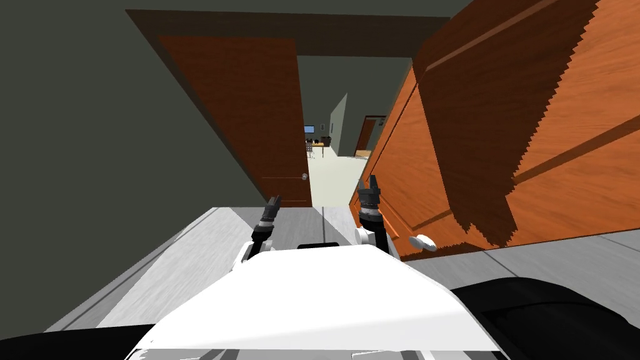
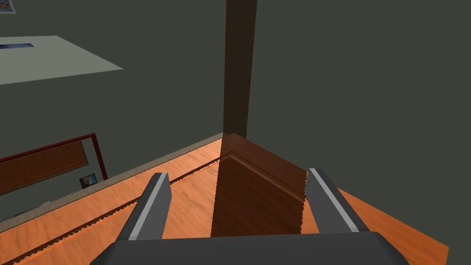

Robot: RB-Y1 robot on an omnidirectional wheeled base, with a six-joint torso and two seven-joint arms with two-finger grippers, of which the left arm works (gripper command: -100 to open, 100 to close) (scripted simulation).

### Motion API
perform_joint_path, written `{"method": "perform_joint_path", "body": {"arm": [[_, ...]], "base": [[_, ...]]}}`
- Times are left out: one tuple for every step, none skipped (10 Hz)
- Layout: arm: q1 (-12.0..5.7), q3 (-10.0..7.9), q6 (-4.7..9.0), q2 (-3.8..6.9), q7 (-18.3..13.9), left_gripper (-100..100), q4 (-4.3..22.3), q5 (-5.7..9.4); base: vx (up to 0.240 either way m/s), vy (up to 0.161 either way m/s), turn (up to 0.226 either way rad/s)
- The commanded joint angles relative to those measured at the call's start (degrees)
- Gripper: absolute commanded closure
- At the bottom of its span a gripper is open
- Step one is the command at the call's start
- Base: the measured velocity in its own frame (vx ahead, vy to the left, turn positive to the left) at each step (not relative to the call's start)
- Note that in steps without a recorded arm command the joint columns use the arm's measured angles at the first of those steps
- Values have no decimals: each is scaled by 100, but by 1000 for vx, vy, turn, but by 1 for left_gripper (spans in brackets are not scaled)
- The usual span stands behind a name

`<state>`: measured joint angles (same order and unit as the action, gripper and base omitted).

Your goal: Pull the door open

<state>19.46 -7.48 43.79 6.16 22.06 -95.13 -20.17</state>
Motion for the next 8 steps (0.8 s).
{"method": "perform_joint_path", "body": {"arm": [[-56,-45,65,-3,199,-100,220,-105],[-85,-67,87,-3,281,-100,319,-154],[-115,-90,110,-3,363,-100,417,-202],[-144,-112,132,-3,446,-100,516,-251],[-174,-135,154,-3,528,-100,615,-300],[-204,-157,176,-3,610,-100,714,-349],[-263,-202,220,-2,774,-100,911,-447],[-292,-224,242,-5,855,-100,1007,-494]], "base": [[134,-59,57],[113,-63,38],[98,-66,39],[89,-51,36],[95,-47,38],[91,-43,43],[119,-67,54],[132,-69,50]]}}
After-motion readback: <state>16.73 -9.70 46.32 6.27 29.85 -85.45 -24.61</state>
